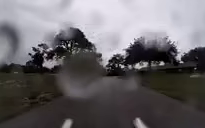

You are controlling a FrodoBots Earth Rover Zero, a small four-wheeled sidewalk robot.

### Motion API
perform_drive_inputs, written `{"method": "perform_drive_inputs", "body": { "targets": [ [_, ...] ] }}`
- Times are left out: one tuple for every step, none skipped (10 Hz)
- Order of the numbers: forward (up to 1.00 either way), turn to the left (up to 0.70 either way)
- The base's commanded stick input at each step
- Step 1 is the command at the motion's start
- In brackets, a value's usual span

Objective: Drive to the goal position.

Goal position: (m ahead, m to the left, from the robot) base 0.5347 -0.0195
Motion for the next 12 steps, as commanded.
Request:
{"method": "perform_drive_inputs", "body": {
  "targets": [
    [1.0,0.0],
    [1.0,0.0],
    [1.0,0.0],
    [1.0,0.0],
    [1.0,0.0],
    [1.0,0.0],
    [1.0,0.0],
    [1.0,0.0],
    [1.0,0.0],
    [1.0,0.0],
    [1.0,0.0],
    [1.0,0.0]
  ]
}}
